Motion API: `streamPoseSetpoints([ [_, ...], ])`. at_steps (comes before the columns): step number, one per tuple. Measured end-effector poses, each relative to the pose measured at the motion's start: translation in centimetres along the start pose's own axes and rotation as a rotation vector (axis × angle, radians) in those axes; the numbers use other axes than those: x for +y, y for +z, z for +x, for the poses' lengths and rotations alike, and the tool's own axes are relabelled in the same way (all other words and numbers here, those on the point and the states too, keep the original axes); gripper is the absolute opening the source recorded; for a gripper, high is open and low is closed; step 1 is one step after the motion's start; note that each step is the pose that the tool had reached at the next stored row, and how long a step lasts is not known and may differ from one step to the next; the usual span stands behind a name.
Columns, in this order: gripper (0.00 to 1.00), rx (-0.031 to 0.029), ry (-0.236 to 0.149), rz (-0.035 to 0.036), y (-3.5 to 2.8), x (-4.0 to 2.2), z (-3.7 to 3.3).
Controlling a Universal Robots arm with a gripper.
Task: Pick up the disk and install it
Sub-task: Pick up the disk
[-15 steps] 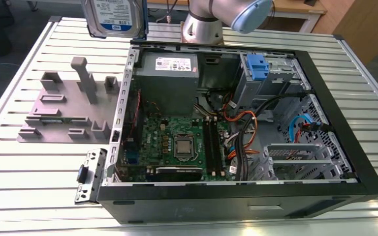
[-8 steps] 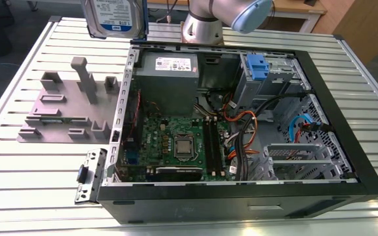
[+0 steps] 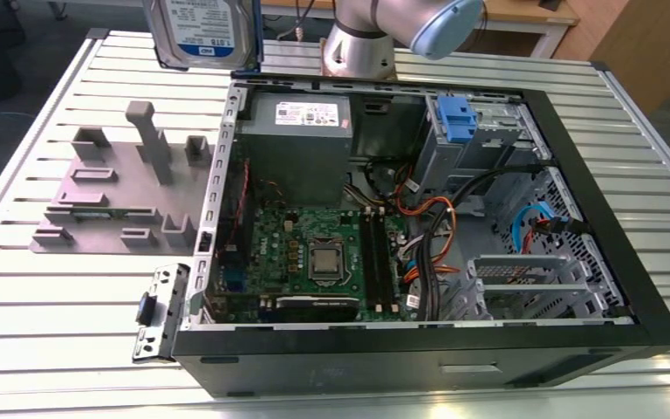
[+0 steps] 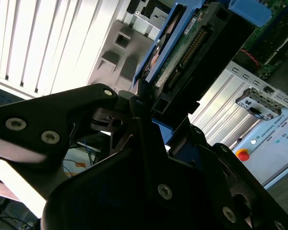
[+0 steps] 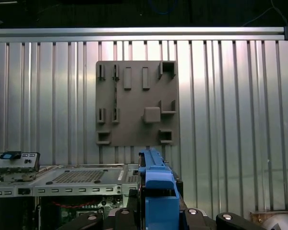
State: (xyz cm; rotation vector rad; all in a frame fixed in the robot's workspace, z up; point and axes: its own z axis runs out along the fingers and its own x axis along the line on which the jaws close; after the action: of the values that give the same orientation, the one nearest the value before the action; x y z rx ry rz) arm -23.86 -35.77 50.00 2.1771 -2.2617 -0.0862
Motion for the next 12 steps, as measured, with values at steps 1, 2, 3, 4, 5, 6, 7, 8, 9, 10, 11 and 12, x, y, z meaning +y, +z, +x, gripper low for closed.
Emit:
streamPoseSetpoints([
  [1,0.36,0.0000,0.000,0.0000,0.00,-0.01,0.03],
  [2,0.36,-0.0001,0.000,0.0000,0.00,-0.01,0.05],
  [3,0.36,0.0000,0.000,0.0000,0.00,-0.02,0.07],
  [4,0.36,-0.0001,0.000,0.0000,0.00,-0.03,0.10],
  [5,0.36,-0.0001,0.000,0.0000,0.01,-0.03,0.13],
  [6,0.36,0.0000,0.000,0.0000,0.00,-0.04,0.15],
  [7,0.36,0.0000,0.000,-0.0001,0.00,-0.05,0.18],
  [8,0.36,0.0000,0.000,0.0000,0.01,-0.06,0.20],
  [9,0.36,0.0000,0.000,0.0000,0.01,-0.06,0.23],
  [10,0.36,-0.0001,0.000,0.0000,0.01,-0.07,0.25],
  [11,0.36,-0.0001,0.000,0.0001,0.01,-0.08,0.27],
  [12,0.36,0.0000,0.000,0.0000,0.01,-0.09,0.30],
])
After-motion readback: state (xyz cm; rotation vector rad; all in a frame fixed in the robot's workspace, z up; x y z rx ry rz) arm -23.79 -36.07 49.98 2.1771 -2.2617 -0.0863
